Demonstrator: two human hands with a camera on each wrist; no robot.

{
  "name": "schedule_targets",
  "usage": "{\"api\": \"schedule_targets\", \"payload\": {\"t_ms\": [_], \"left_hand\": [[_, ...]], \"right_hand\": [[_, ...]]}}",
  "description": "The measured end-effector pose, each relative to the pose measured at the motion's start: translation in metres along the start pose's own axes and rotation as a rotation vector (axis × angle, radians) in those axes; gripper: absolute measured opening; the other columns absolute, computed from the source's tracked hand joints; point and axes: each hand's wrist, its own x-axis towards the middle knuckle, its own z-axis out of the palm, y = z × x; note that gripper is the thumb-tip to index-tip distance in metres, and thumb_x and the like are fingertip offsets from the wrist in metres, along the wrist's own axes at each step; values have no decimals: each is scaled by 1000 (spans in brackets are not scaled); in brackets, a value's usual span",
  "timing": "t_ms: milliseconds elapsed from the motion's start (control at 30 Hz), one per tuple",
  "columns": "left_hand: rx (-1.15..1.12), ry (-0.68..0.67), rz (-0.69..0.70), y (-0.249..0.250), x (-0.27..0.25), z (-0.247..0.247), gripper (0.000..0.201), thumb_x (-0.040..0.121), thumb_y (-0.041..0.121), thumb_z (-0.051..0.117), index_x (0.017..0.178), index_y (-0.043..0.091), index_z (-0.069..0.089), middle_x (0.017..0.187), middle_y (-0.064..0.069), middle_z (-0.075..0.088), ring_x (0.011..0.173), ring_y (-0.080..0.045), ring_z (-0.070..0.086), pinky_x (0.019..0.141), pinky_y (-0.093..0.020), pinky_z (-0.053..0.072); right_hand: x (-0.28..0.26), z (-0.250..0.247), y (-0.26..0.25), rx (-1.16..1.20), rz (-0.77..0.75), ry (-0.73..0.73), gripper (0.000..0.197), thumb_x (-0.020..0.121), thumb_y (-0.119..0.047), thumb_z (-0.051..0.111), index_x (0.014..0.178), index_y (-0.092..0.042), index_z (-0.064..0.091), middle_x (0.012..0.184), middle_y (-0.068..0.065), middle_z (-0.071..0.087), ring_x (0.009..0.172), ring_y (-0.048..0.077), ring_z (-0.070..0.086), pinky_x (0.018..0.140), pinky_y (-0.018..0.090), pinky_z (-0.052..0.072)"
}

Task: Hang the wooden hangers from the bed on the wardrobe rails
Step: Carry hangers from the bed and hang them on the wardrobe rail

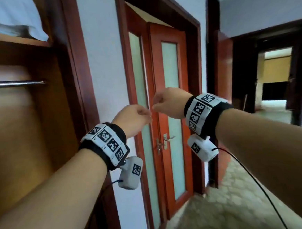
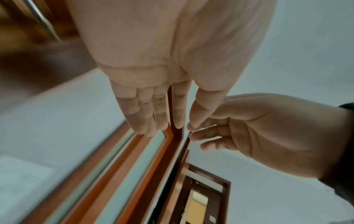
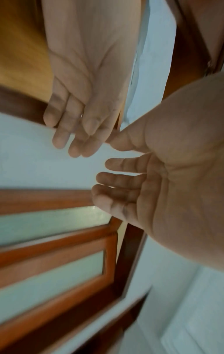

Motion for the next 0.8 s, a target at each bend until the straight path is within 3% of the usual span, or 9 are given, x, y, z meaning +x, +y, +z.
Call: {"api": "schedule_targets", "payload": {"t_ms": [100,200,367,467,567,700,800], "left_hand": [[2,-96,62,51,-4,77,14,86,30,69,100,29,74,103,9,71,93,-14,67,88,-36,56],[-30,-181,102,102,-11,149,12,86,31,70,97,28,74,97,9,72,81,-12,66,76,-30,55],[-69,-354,165,178,-22,259,14,82,35,67,94,31,74,97,9,73,89,-16,69,87,-40,58],[-71,-475,226,218,-30,325,20,84,40,63,100,31,72,102,10,71,90,-14,68,84,-36,58],[-101,-624,275,249,-40,395,17,89,34,65,105,32,69,101,13,68,87,-11,65,73,-28,52],[-218,-826,254,276,-59,504,15,78,39,70,91,30,72,95,5,72,98,-24,69,90,-47,58],[-312,-997,188,290,-83,584,11,82,30,69,90,25,74,95,-6,75,95,-28,72,86,-47,61]], "right_hand": [[-59,-22,79,-47,136,-41,25,93,-35,55,110,-23,67,108,-3,68,94,17,62,82,31,52],[-118,-45,152,-113,270,-58,27,94,-32,52,110,-17,68,106,-1,68,96,20,63,80,31,52],[-206,-75,257,-119,499,-59,29,94,-36,54,113,-18,69,109,0,67,99,20,63,89,39,54],[-257,-84,315,-67,618,-2,28,91,-39,57,111,-23,69,108,-6,67,96,15,63,86,35,54],[-311,-83,370,-34,783,7,25,90,-37,59,109,-23,69,108,-6,66,98,16,61,83,30,49],[-399,-70,442,-51,1013,-16,22,87,-35,60,99,-21,71,98,-1,70,87,19,62,79,29,50],[-478,-59,491,-32,1257,-43,28,91,-29,60,107,-9,71,102,10,70,93,28,64,85,38,54]]}}
